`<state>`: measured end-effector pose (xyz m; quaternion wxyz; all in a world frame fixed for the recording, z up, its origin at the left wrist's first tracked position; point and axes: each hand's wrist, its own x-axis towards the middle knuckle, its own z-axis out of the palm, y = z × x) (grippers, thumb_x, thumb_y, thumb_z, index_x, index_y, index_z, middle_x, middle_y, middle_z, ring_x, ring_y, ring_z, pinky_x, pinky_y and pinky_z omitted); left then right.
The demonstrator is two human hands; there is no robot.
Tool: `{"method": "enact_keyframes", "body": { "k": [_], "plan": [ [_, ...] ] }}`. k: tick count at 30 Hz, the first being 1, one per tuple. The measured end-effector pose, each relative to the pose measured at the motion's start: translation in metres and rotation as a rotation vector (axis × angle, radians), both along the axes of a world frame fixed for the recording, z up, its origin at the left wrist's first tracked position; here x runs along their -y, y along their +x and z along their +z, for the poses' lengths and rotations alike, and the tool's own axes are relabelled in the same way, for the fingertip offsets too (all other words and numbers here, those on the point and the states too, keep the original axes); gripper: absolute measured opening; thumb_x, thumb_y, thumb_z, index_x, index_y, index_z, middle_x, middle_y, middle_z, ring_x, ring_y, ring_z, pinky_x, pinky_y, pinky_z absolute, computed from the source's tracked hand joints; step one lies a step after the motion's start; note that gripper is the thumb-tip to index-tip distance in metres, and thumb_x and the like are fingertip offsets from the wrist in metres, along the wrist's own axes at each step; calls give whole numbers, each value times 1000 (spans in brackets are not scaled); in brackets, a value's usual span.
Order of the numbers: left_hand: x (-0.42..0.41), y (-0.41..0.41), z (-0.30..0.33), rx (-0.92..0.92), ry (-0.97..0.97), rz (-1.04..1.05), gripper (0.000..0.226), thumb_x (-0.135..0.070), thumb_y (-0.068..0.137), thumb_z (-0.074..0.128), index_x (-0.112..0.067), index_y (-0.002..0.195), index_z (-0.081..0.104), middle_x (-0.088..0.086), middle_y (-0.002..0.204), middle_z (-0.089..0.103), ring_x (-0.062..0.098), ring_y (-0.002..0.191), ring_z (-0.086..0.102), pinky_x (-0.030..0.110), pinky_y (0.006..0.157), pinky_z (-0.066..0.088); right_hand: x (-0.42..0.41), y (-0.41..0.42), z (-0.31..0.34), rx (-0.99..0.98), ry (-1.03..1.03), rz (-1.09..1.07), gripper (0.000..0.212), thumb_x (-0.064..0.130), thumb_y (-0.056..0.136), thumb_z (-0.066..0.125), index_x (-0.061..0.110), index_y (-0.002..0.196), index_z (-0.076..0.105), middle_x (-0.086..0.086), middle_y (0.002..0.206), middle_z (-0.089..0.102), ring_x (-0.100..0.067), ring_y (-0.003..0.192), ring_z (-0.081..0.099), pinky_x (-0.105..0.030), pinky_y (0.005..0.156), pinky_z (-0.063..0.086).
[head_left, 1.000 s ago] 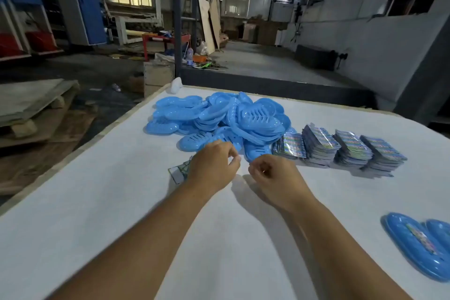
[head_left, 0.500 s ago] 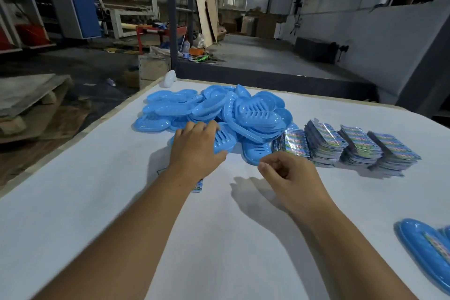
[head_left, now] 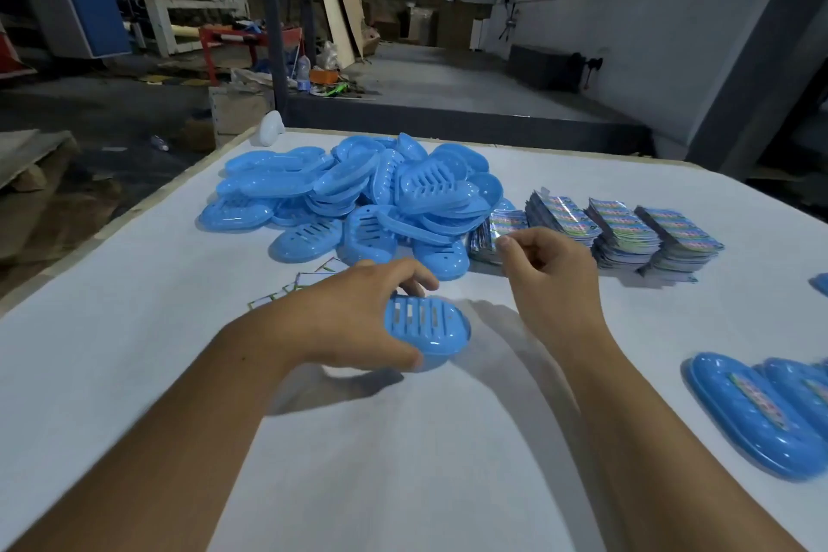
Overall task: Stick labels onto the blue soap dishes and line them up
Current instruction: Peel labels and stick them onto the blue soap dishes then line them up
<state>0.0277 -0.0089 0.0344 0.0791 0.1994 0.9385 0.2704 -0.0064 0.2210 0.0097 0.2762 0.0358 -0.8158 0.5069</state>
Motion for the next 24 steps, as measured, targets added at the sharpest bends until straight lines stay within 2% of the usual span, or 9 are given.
{"method": "enact_keyframes", "body": {
  "k": [4, 7, 12, 15, 16, 18, 20, 22, 24],
  "plan": [
    [-5, 1, -3, 6, -17, -64, 67, -46, 68, 85, -53, 124, 48, -37, 114, 51, -21, 100, 48, 4, 68, 40, 2, -1, -1, -20, 1, 10, 19, 23, 94, 64, 24, 75, 68, 0, 65, 67, -12, 60, 56, -33, 62, 48],
    [-7, 2, -6, 4, -43, -58, 66, -52, 65, 85, -55, 120, 49, -41, 107, 51, -23, 97, 47, 8, 68, 37, 1, -2, -1, -28, 6, 3, 21, 24, 96, 62, 27, 75, 66, 1, 64, 66, -14, 59, 56, -32, 61, 47],
    [-8, 3, -11, 7, -86, -55, 66, -61, 63, 82, -59, 120, 49, -33, 107, 53, -16, 96, 52, 11, 72, 39, 1, -3, -2, -19, 27, 14, 20, 25, 96, 62, 26, 77, 67, 2, 65, 67, -15, 60, 58, -37, 64, 51],
    [-3, 0, -4, 63, -34, -15, 57, -72, 68, 75, -63, 120, 51, -39, 106, 49, -28, 92, 48, 11, 74, 37, 2, -2, -2, -8, 26, 18, 21, 26, 97, 61, 27, 76, 66, 6, 65, 67, -11, 58, 57, -36, 64, 50],
    [1, -3, -2, 49, 0, 45, 51, -71, 72, 73, -61, 119, 54, -40, 108, 50, -28, 91, 50, 14, 76, 39, 2, -2, -2, -2, 21, 19, 22, 26, 97, 61, 27, 76, 65, 6, 65, 67, -11, 58, 57, -36, 64, 50],
    [15, -13, 1, -82, -19, 243, 45, -63, 81, 71, -51, 122, 59, -25, 126, 58, -9, 101, 55, 24, 83, 41, 2, -1, -1, 9, 13, 22, 22, 27, 97, 61, 27, 76, 65, 6, 65, 68, -10, 57, 57, -37, 65, 52],
    [32, -21, 2, -190, -173, 473, 52, -58, 84, 71, -40, 131, 58, -8, 138, 58, 12, 115, 54, 31, 86, 42, 2, 0, -1, 12, 14, 24, 22, 27, 97, 61, 27, 76, 66, 8, 64, 68, -9, 57, 57, -36, 65, 52],
    [47, -25, 0, -155, -301, 596, 68, -64, 78, 73, -34, 136, 54, -2, 140, 56, 21, 124, 51, 37, 94, 45, 4, 0, -1, 12, 27, 26, 21, 26, 97, 62, 27, 77, 66, 10, 64, 68, -8, 56, 58, -34, 64, 51],
    [57, -25, -3, -49, -271, 623, 80, -70, 67, 78, -36, 135, 53, -2, 134, 59, 21, 123, 52, 39, 99, 48, 5, 1, -1, 15, 50, 27, 20, 26, 96, 62, 27, 78, 68, 12, 64, 68, -9, 57, 59, -32, 64, 50]
  ]
}}
